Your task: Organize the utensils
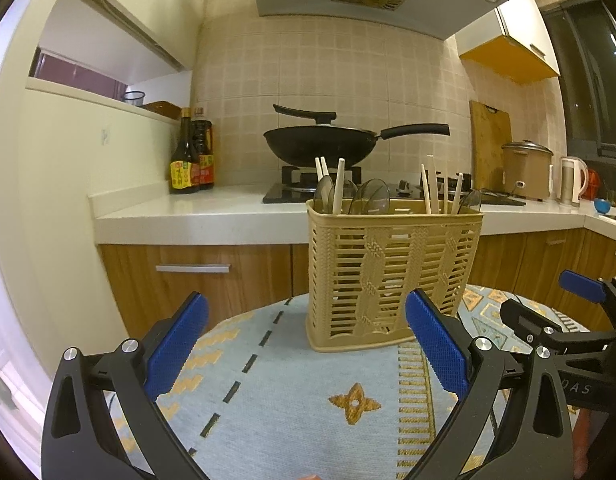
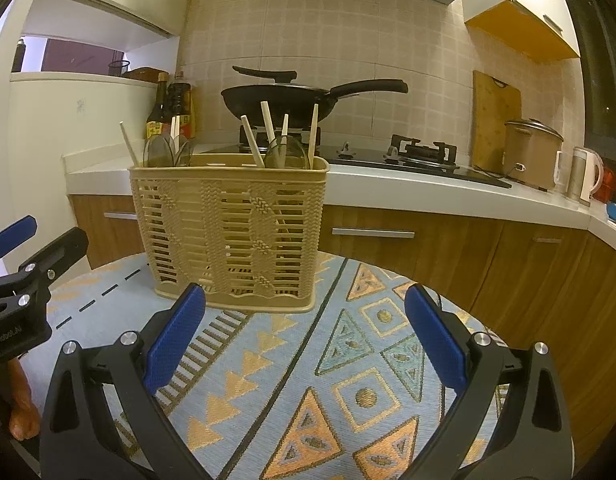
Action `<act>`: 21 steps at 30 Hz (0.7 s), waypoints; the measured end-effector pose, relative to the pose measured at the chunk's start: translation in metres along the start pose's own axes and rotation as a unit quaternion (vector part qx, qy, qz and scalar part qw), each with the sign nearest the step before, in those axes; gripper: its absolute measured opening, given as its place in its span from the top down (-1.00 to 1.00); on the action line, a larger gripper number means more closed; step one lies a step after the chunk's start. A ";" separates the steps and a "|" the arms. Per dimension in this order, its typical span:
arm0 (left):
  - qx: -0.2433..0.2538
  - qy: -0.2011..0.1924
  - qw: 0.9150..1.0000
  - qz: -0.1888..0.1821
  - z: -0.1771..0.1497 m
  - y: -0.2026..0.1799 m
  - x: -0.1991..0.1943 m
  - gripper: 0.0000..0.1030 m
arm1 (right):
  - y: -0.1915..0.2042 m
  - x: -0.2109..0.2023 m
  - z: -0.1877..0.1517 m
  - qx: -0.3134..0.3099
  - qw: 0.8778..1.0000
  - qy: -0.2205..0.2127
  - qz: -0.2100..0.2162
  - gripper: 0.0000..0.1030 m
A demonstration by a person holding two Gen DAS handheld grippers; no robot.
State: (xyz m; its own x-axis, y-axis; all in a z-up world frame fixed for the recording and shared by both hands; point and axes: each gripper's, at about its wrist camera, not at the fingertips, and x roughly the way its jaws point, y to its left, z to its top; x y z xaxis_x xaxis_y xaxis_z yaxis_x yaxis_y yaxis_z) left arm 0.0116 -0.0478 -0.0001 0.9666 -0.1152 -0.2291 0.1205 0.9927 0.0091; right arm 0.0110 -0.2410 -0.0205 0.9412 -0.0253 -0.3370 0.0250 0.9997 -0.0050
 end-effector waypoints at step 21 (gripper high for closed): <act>0.003 0.001 1.000 0.002 0.000 0.000 0.000 -0.85 | 0.000 0.002 -0.001 0.002 1.000 0.009 -0.004 -0.85</act>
State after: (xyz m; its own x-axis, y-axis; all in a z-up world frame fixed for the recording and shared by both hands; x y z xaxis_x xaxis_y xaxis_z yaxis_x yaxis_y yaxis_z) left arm 0.0118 -0.0475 -0.0004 0.9666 -0.1106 -0.2311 0.1173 0.9930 0.0152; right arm 0.0131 -0.2407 -0.0221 0.9351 -0.0333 -0.3529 0.0339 0.9994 -0.0045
